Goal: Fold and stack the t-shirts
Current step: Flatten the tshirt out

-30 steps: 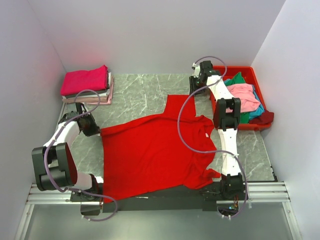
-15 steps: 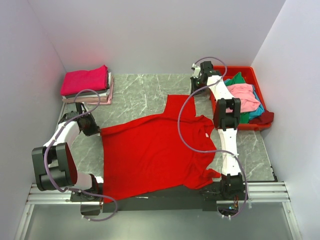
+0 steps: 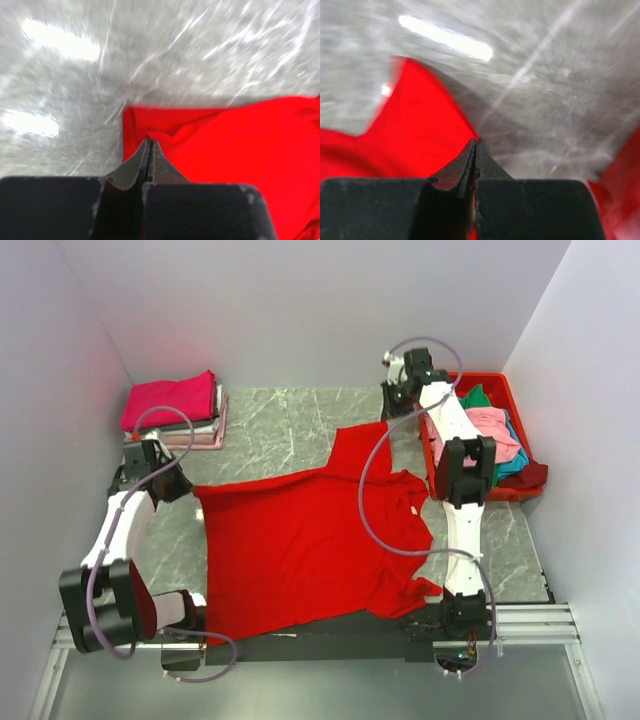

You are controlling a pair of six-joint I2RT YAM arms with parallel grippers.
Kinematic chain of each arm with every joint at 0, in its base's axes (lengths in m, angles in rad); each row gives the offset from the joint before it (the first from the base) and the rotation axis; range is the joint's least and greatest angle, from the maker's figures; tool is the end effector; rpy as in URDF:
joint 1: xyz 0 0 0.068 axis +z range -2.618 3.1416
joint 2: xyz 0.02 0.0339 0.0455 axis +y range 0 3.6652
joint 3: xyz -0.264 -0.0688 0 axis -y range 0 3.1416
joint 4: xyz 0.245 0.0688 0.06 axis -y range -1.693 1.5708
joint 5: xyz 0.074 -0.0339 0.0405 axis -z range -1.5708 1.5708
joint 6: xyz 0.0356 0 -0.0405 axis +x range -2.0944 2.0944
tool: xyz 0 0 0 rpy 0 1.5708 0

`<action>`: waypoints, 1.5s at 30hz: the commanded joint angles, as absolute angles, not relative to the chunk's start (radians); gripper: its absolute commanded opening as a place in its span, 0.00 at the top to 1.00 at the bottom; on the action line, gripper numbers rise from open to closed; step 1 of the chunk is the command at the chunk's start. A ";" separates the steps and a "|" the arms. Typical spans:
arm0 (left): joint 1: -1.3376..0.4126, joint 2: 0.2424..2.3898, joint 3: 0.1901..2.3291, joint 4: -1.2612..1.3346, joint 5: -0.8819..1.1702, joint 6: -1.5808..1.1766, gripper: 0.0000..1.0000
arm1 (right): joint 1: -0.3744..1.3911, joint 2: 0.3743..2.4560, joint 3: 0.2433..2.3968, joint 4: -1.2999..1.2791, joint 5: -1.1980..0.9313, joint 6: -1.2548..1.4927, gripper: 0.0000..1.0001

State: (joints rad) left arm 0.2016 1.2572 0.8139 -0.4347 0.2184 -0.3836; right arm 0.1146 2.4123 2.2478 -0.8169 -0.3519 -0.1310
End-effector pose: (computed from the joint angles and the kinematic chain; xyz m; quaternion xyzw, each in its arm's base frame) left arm 0.2515 0.0435 0.2301 -0.2343 0.9059 -0.1328 0.3268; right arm 0.5232 0.0726 0.2192 -0.1659 0.9288 0.1651 0.2873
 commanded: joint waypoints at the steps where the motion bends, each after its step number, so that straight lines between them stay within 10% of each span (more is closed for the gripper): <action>1: 0.202 1.157 0.929 -0.428 0.158 -0.396 1.00 | 0.185 2.139 2.246 -0.801 -0.335 -0.189 1.00; 24: 0.184 0.726 1.758 -0.500 0.003 -0.583 1.00 | 0.538 1.253 2.560 -0.710 0.144 -0.532 1.00; 45: 0.146 0.666 1.504 -0.454 -0.089 -0.528 1.00 | 0.465 1.259 2.346 -0.545 0.155 -0.542 1.00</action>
State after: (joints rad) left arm 0.1467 0.6598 1.6371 -0.4603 -0.0360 -0.5819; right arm 0.4988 1.2335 2.4504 -0.6342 0.1440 -0.5404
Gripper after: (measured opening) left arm 0.012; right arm 0.007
